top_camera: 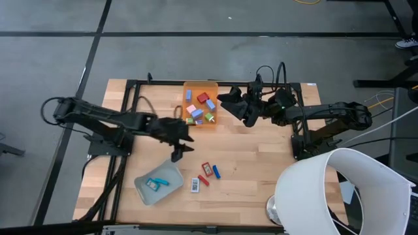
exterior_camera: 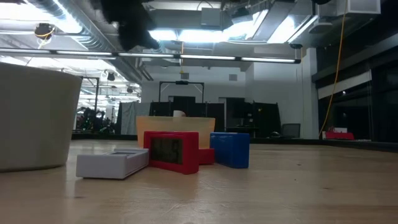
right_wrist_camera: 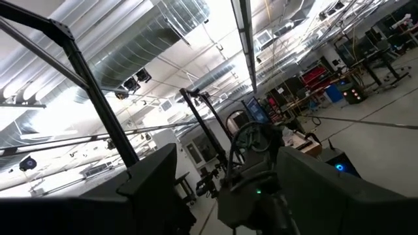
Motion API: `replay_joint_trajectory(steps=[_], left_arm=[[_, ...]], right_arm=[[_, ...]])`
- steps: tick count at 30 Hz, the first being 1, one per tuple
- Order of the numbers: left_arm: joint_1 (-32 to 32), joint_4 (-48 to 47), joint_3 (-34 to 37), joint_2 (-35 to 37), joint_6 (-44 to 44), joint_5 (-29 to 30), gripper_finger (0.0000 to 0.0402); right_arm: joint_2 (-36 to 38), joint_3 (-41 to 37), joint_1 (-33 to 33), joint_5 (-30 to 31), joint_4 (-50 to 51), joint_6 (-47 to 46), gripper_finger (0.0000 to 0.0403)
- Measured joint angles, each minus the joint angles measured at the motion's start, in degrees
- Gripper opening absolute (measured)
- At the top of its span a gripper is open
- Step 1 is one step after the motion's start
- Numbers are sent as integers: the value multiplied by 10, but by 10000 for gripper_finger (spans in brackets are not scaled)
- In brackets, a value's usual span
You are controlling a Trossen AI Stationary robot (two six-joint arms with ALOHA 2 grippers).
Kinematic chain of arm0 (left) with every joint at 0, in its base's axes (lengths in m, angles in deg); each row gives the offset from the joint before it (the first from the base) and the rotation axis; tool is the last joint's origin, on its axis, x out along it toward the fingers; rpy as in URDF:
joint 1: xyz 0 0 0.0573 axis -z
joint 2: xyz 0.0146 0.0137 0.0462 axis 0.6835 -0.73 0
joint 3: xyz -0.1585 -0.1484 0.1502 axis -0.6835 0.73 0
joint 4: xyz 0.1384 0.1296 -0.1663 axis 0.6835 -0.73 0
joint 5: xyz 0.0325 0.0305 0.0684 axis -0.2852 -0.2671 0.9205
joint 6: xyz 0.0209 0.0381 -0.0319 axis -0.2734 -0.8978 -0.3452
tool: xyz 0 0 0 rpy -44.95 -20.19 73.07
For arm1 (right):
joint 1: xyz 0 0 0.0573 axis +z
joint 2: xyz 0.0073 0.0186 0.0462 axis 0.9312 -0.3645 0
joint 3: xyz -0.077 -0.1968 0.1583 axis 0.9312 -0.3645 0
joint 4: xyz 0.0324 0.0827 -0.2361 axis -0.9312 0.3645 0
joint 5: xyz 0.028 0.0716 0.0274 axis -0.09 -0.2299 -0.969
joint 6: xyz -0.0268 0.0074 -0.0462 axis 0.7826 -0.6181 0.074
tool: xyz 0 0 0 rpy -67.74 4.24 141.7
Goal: Pick & Place Office items
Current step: Put the bottom red digital clock into the gray bin
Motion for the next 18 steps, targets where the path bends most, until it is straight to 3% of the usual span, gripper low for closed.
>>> replay_joint_trajectory(steps=[3, 10, 18], left_arm=[[-14, -8, -51, -64, -46, -42, 200], [1, -129, -194, -223, -182, -71, 200], [16, -146, -268, -289, -313, -131, 200]], right_arm=[[0, 0, 0, 0, 1, 2, 261], [0, 0, 0, -16, 7, 2, 261], [0, 0, 0, -32, 35, 5, 261]])
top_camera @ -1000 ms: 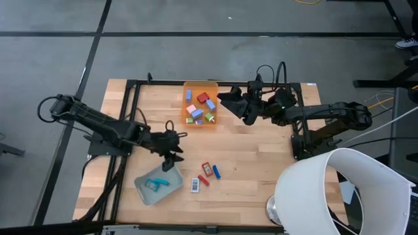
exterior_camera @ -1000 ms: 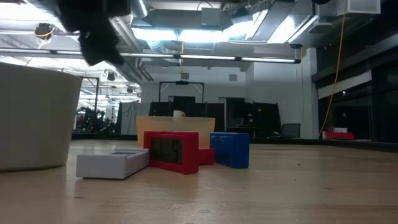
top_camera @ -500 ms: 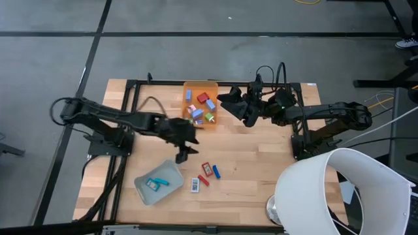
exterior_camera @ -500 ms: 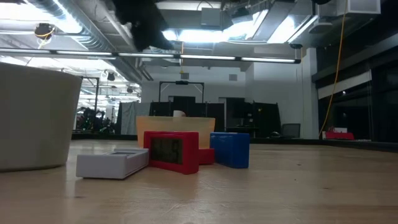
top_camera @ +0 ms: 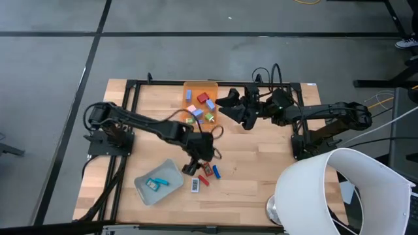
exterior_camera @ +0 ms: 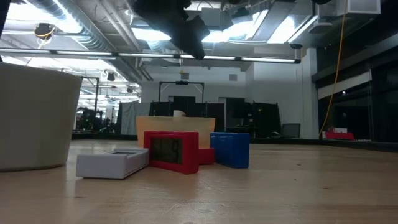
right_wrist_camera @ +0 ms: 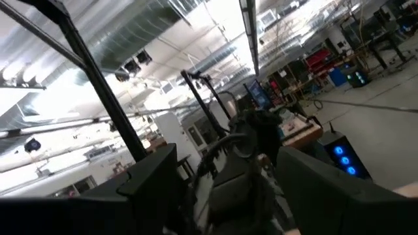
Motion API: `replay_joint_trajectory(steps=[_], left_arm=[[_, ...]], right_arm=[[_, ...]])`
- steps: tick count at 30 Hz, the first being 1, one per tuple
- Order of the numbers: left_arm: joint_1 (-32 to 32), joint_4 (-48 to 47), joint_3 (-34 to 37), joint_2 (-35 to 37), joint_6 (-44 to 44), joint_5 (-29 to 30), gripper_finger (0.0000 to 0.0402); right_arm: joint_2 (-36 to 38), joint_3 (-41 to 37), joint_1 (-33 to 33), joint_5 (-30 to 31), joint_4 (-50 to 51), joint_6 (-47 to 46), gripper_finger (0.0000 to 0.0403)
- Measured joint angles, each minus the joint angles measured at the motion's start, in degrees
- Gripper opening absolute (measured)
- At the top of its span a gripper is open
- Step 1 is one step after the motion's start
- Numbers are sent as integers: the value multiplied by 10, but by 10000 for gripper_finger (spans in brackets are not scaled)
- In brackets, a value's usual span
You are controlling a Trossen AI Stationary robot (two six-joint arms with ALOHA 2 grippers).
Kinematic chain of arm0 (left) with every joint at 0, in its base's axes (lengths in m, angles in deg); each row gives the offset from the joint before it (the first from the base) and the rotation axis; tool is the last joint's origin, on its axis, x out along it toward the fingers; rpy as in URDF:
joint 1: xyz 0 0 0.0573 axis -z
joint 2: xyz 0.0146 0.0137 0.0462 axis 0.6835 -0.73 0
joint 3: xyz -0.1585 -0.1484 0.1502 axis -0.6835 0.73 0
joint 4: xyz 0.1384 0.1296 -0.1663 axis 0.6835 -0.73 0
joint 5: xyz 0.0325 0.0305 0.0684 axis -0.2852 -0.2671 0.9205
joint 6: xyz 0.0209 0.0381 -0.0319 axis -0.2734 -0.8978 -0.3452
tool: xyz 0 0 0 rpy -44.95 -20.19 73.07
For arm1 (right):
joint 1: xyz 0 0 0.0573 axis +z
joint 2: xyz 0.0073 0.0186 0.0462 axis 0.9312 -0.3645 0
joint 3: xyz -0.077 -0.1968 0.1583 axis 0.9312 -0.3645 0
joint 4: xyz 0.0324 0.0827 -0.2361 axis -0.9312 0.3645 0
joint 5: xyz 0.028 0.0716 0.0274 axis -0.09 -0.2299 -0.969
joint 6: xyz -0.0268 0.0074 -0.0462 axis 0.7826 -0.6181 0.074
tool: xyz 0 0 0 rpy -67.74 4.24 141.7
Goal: Pick & Place Office items
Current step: Put the bottom red digital clock into the gray bin
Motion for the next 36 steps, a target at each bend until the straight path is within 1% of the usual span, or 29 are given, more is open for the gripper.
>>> replay_joint_trajectory(steps=[3, 7, 9, 13, 17, 22, 26, 36], left_arm=[[21, -4, -2, -21, -8, -6, 200], [47, -1, -2, -55, 24, 2, 200], [62, 26, -1, -70, 53, 12, 200], [78, 79, -6, -92, 126, 13, 198], [84, 71, -5, -104, 171, 19, 191], [92, 62, -4, -104, 176, 34, 187], [93, 53, 0, -104, 177, 42, 187], [96, 45, 0, -144, 145, 42, 187]], right_arm=[[0, 0, 0, -7, 16, 9, 261], [0, 0, -6, -35, 19, 9, 261], [0, 0, -10, -53, 19, 9, 261], [0, 0, -16, -89, 16, 6, 261], [0, 0, -16, -103, 13, -14, 261], [0, 0, -16, -101, 5, -22, 261], [0, 0, -12, -84, 6, -23, 261], [0, 0, -11, -57, 4, -29, 261]])
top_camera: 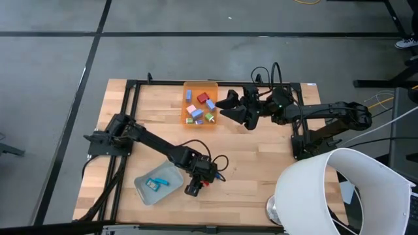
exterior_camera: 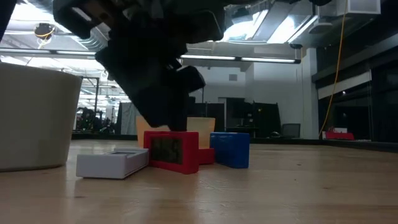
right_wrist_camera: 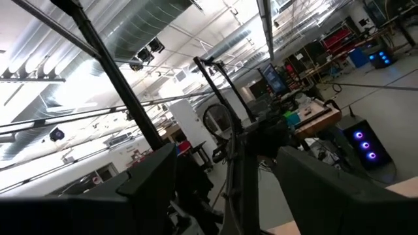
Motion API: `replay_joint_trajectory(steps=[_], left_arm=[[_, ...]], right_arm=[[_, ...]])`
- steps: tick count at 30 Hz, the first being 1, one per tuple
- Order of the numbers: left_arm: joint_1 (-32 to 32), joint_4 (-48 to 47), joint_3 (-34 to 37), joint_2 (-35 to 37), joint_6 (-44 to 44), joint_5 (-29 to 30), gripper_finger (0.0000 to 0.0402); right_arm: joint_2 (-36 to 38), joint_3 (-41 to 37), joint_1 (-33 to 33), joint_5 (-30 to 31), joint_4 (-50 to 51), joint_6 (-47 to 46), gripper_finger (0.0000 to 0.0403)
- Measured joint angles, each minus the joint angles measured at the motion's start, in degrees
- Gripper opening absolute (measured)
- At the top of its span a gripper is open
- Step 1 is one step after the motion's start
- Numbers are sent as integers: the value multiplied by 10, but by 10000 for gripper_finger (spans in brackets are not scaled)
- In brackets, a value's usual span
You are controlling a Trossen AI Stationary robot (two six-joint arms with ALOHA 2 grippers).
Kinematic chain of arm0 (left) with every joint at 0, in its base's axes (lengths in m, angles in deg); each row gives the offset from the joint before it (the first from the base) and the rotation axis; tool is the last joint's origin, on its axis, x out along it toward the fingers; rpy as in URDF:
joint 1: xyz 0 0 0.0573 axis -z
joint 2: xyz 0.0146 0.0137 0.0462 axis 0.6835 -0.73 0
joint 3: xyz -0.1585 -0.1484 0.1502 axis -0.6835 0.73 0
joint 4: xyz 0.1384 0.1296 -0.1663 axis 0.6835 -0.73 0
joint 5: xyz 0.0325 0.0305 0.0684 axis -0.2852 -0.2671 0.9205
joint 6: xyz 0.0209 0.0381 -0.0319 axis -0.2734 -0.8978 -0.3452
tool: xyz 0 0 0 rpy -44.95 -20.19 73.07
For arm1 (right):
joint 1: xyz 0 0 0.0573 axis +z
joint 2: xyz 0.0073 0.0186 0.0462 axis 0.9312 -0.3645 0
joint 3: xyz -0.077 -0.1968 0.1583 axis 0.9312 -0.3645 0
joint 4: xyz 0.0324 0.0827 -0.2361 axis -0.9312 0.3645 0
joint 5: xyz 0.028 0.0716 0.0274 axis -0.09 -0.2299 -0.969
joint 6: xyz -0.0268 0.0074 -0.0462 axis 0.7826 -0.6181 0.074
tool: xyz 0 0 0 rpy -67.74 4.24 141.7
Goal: Pick & Place Office items
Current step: Put the bottom red digital clock into the gray bin
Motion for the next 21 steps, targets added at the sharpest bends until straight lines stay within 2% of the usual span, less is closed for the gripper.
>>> replay_joint_trajectory(steps=[9, 13, 16, 21], left_arm=[[-2, 5, 0, -24, -2, 0, 185], [-3, 4, 0, -24, 1, 24, 177], [-12, 4, 0, -24, 15, 19, 152], [-20, 5, 0, -24, 20, 15, 83]], right_arm=[[0, 0, 0, 0, -1, 0, 261], [0, 0, 0, 0, -1, 1, 261], [0, 0, 0, 0, -1, 1, 261], [0, 0, 0, 0, -1, 1, 261]])
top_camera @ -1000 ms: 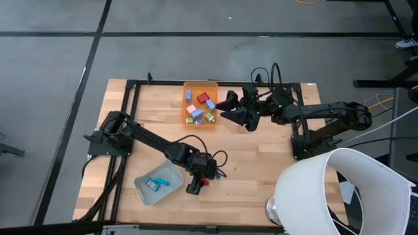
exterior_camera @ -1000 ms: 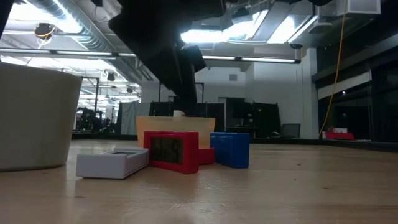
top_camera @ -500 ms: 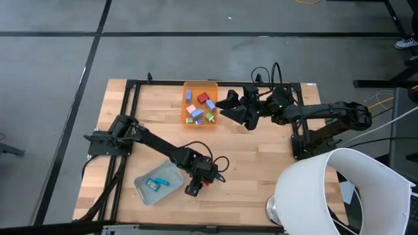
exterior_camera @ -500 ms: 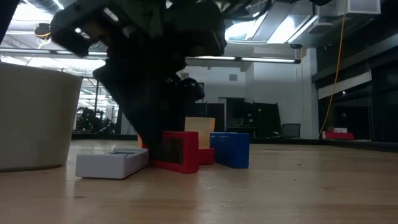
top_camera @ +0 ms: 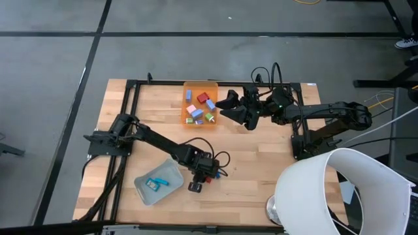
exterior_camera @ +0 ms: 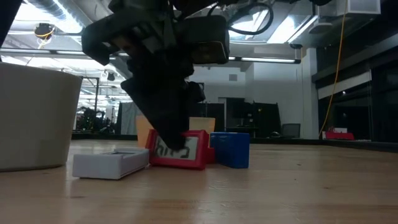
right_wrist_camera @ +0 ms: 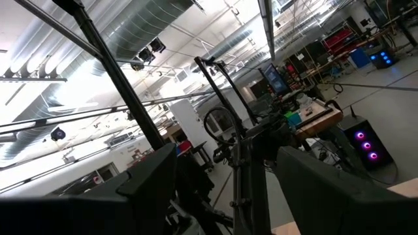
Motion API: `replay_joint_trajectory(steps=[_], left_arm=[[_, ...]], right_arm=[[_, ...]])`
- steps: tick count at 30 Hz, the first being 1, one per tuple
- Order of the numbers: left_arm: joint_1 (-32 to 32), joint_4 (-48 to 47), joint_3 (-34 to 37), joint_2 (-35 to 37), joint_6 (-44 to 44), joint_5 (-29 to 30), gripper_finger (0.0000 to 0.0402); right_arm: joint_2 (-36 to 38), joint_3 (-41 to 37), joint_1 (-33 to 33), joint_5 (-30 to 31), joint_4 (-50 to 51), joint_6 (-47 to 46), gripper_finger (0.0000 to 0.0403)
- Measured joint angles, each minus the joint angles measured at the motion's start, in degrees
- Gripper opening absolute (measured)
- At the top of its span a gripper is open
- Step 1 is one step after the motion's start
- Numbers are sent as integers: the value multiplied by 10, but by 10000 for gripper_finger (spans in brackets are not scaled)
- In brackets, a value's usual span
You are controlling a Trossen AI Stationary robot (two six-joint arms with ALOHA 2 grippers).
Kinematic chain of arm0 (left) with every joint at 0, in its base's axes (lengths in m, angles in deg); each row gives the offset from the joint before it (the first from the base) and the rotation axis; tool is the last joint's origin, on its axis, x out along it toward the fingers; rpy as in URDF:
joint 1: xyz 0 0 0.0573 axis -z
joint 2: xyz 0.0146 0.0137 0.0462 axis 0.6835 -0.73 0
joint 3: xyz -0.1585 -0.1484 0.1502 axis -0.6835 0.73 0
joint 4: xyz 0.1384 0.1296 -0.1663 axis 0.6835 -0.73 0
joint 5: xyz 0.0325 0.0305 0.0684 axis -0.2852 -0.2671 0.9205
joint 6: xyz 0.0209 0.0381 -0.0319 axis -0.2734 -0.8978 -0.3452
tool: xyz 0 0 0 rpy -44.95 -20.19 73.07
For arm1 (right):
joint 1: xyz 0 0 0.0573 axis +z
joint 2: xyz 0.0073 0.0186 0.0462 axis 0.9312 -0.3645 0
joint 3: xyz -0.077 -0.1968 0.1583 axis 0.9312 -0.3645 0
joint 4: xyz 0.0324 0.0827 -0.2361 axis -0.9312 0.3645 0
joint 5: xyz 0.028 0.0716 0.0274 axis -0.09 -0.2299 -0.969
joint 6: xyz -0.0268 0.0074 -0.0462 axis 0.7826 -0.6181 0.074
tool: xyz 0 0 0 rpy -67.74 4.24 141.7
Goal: Pick & Place Office items
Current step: Put the bottom red digital clock into the gray bin
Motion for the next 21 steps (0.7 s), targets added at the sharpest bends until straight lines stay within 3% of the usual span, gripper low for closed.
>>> replay_joint_trajectory(steps=[4, 21], left_arm=[[-5, 0, 0, 0, -1, -13, 48], [-31, -9, -32, 39, 53, -58, 50]], right_arm=[[0, 0, 0, 0, 0, 0, 261], [0, 0, 0, 0, 0, 4, 261]])
